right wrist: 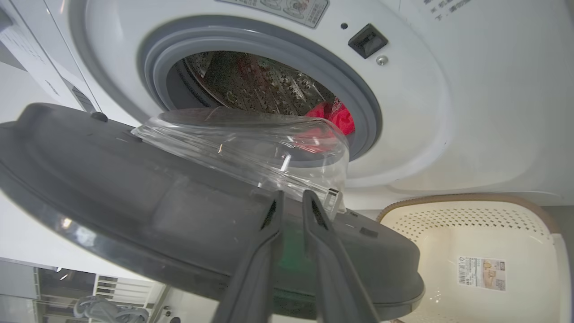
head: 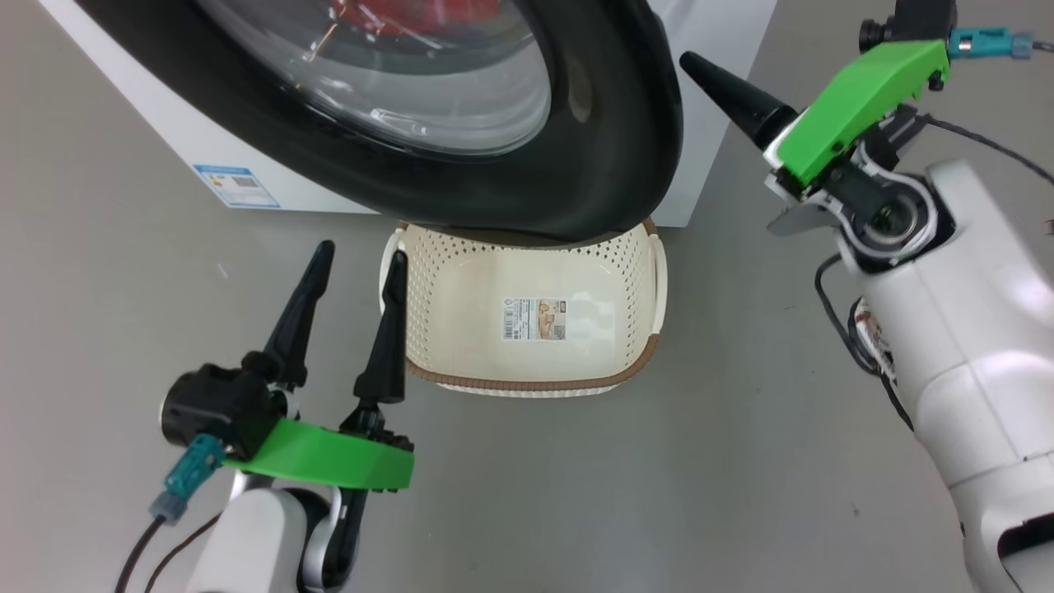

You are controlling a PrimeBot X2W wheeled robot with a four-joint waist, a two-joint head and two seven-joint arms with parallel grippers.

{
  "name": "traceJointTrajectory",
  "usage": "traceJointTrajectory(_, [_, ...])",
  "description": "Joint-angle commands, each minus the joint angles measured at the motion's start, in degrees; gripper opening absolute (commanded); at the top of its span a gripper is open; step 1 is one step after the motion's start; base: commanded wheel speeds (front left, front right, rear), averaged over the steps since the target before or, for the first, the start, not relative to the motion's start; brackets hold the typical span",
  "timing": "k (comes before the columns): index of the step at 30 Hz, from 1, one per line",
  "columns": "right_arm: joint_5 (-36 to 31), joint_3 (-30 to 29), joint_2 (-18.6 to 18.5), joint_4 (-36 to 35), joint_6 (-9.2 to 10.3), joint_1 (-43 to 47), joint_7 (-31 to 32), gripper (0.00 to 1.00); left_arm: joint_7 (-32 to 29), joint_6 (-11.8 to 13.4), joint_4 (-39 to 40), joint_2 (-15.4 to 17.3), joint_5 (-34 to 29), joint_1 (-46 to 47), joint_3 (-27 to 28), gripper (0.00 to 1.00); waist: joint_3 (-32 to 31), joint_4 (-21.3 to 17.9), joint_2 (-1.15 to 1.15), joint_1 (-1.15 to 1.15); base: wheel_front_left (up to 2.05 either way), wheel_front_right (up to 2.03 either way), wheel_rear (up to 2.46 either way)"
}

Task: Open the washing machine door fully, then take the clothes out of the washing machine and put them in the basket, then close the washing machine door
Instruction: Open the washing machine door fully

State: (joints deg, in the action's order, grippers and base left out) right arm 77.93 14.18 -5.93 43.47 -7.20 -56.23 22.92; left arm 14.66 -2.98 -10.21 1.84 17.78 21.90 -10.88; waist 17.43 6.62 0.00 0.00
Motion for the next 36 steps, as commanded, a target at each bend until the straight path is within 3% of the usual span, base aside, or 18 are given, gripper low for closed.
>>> traceJointTrajectory(1, [-3.7,2.1,0.0,-2.4,-0.29,1.4,-4.1,1.0,0.3,0.3,1.2,1.0,0.1,-0.7,2.3,1.0,-0.4,-0.4,0.0,0.0,0.0,0.0,0.0])
traceJointTrajectory(8, [-17.8,10.6,-3.4,-3.0,-0.29,5.1,-20.3,1.0,0.3,0.3,1.0,1.0,-0.1,-1.7,3.6,1.0,-1.3,-1.6,0.0,0.0,0.0,0.0,0.0])
traceJointTrajectory(18, [-35.3,15.4,-5.4,0.8,-0.29,6.5,-36.5,1.0,0.3,0.2,1.2,1.0,-0.4,-2.7,4.9,1.0,-1.8,-3.1,0.0,0.0,0.0,0.0,0.0])
traceJointTrajectory(22, [-44.1,11.3,-4.8,0.9,-0.29,7.2,-37.8,1.0,0.3,0.0,1.4,1.0,-0.7,-2.7,5.3,1.0,-1.4,-3.5,0.0,0.0,0.0,0.0,0.0])
traceJointTrajectory(30, [-65.1,-7.0,0.6,-15.8,-0.29,18.3,-37.9,1.0,0.3,-0.3,1.8,1.0,-1.0,-2.6,6.4,1.0,-0.9,-3.8,0.0,0.0,0.0,0.0,0.0])
traceJointTrajectory(36, [-72.7,-11.1,2.9,-26.2,-0.29,26.4,-37.9,1.0,0.3,-0.4,2.1,1.0,-1.2,-2.5,6.9,1.0,-0.6,-4.1,0.0,0.0,0.0,0.0,0.0])
